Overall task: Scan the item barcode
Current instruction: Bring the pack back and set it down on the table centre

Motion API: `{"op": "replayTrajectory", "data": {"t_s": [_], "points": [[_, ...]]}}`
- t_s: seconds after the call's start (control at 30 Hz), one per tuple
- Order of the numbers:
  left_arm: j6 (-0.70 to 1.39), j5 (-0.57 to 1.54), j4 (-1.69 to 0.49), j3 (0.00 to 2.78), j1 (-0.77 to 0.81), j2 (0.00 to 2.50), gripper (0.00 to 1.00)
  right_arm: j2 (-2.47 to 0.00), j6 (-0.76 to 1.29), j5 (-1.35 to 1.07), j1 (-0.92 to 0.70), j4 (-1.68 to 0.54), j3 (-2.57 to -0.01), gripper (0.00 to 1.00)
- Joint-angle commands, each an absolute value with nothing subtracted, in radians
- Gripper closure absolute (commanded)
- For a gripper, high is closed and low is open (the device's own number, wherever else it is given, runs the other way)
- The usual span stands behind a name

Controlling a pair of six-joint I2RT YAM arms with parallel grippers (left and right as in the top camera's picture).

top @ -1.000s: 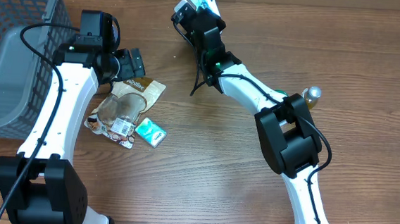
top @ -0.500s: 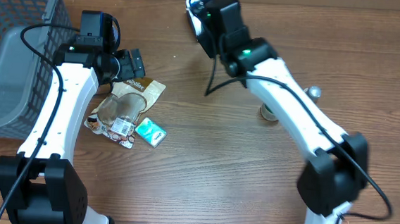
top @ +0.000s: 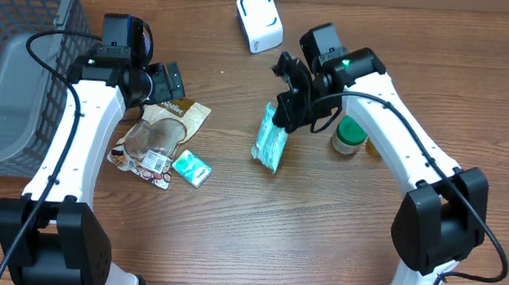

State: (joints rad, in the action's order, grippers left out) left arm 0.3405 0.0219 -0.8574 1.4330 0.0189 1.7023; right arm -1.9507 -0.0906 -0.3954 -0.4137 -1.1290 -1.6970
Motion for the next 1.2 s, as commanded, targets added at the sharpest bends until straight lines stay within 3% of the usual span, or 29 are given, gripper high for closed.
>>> {"op": "replayTrajectory", "data": {"t_s": [0.0, 0.27, 0.33, 0.5, 0.53, 0.6, 0.63, 0.77, 0.97, 1.13, 1.17], "points": [[0.337, 0.019, -0.856, 1.430, 0.016, 1.713, 0.00, -1.945, -0.078, -0.381, -0.412, -1.128, -1.666, 0.96], [0.337, 0.019, -0.856, 1.430, 0.016, 1.713, 0.00, -1.946, -0.078, -0.200, -0.412, -1.110, -1.637, 0.96], [0.337, 0.019, -0.856, 1.430, 0.016, 1.713, 0.00, -1.946, -0.077, -0.184, -0.412, -1.103, -1.637, 0.87], [0.337, 0.019, -0.856, 1.430, 0.016, 1.713, 0.00, -1.947, -0.075, -0.183, -0.412, -1.097, -1.637, 0.85], [0.337, 0.019, -0.856, 1.430, 0.016, 1.713, 0.00, -1.947, -0.075, -0.183, -0.412, -1.094, -1.637, 0.78], [0.337, 0.019, -0.856, 1.430, 0.016, 1.713, 0.00, -1.947, -0.074, -0.183, -0.412, -1.082, -1.637, 0.76], [0.337, 0.019, -0.856, 1.430, 0.016, 1.713, 0.00, -1.947, -0.074, -0.182, -0.412, -1.062, -1.637, 0.59], [0.337, 0.019, -0.856, 1.430, 0.016, 1.713, 0.00, -1.947, -0.016, -0.156, -0.412, -0.982, -1.637, 0.44], [0.337, 0.019, -0.856, 1.430, 0.016, 1.713, 0.00, -1.947, 0.244, -0.158, -0.441, -0.942, -1.637, 0.51], [0.337, 0.019, -0.856, 1.430, 0.016, 1.713, 0.00, -1.947, 0.414, -0.157, -0.527, -0.959, -1.637, 0.72], [0.337, 0.019, -0.856, 1.430, 0.016, 1.713, 0.00, -1.947, 0.425, -0.158, -0.542, -0.953, -1.637, 0.72]]}}
